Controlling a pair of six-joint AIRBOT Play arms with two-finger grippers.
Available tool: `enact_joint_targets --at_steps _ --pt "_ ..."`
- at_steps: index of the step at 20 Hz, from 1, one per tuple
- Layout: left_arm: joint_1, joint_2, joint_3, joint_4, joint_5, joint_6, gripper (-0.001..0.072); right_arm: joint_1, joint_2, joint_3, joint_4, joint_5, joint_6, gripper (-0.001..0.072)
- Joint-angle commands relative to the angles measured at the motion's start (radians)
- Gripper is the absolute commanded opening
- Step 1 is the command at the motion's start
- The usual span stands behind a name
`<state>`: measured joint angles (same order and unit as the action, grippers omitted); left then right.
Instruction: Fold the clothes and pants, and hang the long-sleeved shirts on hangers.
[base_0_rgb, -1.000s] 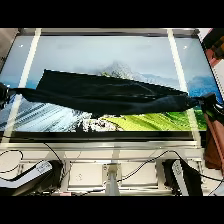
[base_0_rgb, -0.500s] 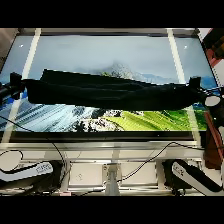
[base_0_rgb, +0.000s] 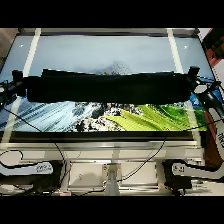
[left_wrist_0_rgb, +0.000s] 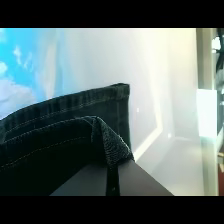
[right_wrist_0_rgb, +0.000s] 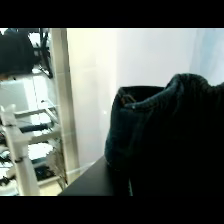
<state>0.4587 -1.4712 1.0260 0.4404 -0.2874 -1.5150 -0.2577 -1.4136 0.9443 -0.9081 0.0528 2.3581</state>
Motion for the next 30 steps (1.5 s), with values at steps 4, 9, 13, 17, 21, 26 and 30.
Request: enact_joint_targets --at_steps 4,9,13,17,21,26,30 --pt "-0.120 -0.083 0.091 -0.008 0.177 -0.005 0.0022 0.017 -0.108 0.016 0.162 -0.070 0.017 0.0051" --pt "-0.148 -0.180 0.117 -0.008 0.188 -0.115 0.0023 0.026 -0.146 0.016 0.179 -0.107 0.016 0.0052" --pt "-0.148 -0.195 0.142 -0.007 0.191 -0.130 0.0031 0.028 -0.146 0.027 0.178 -0.158 0.016 0.0053" --pt "-0.159 -0.201 0.193 -0.003 0.197 -0.116 0.0035 0.041 -0.146 0.056 0.170 -0.171 0.015 0.0053" --pt "-0.170 -0.216 0.205 0.004 0.212 -0.116 0.0652 0.046 -0.146 0.072 0.144 -0.185 0.007 0.0326" --pt "-0.167 -0.204 0.206 0.062 0.193 -0.090 0.0651 0.046 -0.141 0.072 0.077 -0.173 0.007 0.0589" --pt "-0.143 -0.158 0.208 0.404 0.032 0.057 0.0649 0.045 -0.111 0.072 -0.104 -0.151 0.004 0.0588"
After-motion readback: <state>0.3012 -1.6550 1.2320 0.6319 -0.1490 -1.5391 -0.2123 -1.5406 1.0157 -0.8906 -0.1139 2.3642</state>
